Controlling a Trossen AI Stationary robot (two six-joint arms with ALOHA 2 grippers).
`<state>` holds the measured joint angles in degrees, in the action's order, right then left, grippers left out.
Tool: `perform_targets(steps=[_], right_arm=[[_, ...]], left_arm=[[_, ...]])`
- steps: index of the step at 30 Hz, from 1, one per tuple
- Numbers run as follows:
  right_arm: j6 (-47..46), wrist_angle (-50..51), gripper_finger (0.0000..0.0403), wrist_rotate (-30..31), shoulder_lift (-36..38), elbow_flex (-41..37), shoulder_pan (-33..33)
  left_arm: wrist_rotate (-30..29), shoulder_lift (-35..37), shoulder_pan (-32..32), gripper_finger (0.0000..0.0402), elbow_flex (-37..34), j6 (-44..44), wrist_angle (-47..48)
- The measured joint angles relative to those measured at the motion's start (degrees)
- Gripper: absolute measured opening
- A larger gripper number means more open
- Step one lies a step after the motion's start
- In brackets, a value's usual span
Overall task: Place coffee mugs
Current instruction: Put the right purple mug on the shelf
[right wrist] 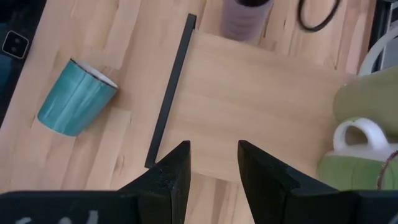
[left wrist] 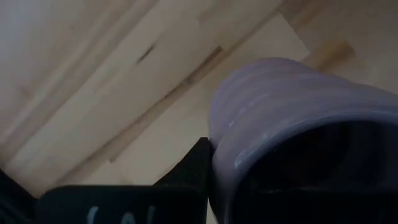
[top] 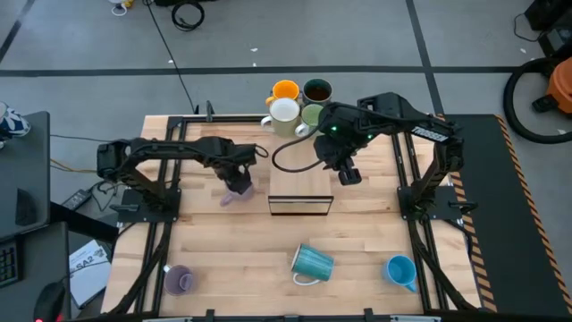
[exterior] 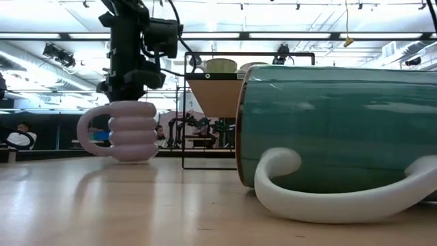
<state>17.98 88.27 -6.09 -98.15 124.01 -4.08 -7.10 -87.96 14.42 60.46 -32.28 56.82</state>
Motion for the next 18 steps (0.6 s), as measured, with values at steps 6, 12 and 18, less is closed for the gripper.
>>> perform_targets(steps=[6,12,18], right_arm=[[-0.2,-0.3,0.0138,0.0,0.9,-3.9,0.0],[-0.3,-1.8,0.0138,0.0,4.6,-10.4,0.0],[0.1,-8.5,0.0138,0.7,12.4,-18.9,-1.1]], left_arm=[[0.3,0.0,0.3,0.0039,9.7,4.1,6.3],[0.4,0.0,0.3,0.0039,23.0,4.4,17.6],[0.8,0.0,0.2,0.0039,34.0,3.5,22.5]])
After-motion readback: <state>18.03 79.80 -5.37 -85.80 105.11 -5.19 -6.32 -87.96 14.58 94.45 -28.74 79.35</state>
